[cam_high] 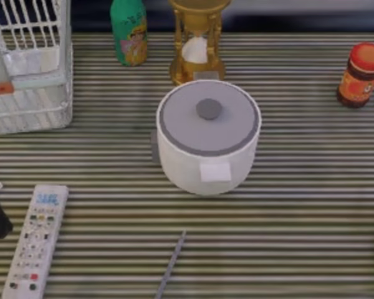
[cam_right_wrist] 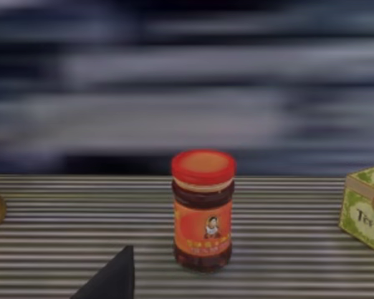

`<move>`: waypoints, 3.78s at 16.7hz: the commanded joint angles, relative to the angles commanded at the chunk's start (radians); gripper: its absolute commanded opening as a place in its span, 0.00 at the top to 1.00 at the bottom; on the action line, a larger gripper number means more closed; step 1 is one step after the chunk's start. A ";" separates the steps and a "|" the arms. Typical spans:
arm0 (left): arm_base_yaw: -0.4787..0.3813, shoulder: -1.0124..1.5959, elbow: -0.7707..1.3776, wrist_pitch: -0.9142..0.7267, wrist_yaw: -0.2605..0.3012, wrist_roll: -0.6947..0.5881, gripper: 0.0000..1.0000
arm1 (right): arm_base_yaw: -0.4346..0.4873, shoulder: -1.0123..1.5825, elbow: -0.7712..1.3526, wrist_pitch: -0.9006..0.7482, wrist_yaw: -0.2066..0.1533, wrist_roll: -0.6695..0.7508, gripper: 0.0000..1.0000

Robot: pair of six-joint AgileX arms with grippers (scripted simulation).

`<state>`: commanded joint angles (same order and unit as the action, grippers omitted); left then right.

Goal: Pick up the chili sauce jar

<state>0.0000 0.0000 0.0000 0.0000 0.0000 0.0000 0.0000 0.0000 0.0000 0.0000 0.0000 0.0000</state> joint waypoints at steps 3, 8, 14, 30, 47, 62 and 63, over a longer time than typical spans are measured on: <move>0.000 0.000 0.000 0.000 0.000 0.000 0.00 | 0.000 0.010 0.009 -0.006 -0.001 -0.002 0.00; 0.000 0.000 0.000 0.000 0.000 0.000 0.00 | 0.003 0.214 0.204 -0.121 -0.012 -0.031 0.00; 0.000 0.000 0.000 0.000 0.000 0.000 0.00 | 0.003 0.781 0.727 -0.386 -0.031 -0.097 0.00; 0.000 0.000 0.000 0.000 0.000 0.000 0.00 | -0.006 2.407 2.239 -1.087 -0.075 -0.276 0.00; 0.000 0.000 0.000 0.000 0.000 0.000 0.00 | 0.001 2.602 2.344 -1.022 -0.075 -0.282 0.00; 0.000 0.000 0.000 0.000 0.000 0.000 0.00 | 0.001 2.602 2.344 -1.022 -0.075 -0.282 0.98; 0.000 0.000 0.000 0.000 0.000 0.000 0.00 | 0.001 2.602 2.344 -1.022 -0.075 -0.282 1.00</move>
<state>0.0000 0.0000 0.0000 0.0000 0.0000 0.0000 0.0006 2.6022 2.3443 -1.0216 -0.0748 -0.2822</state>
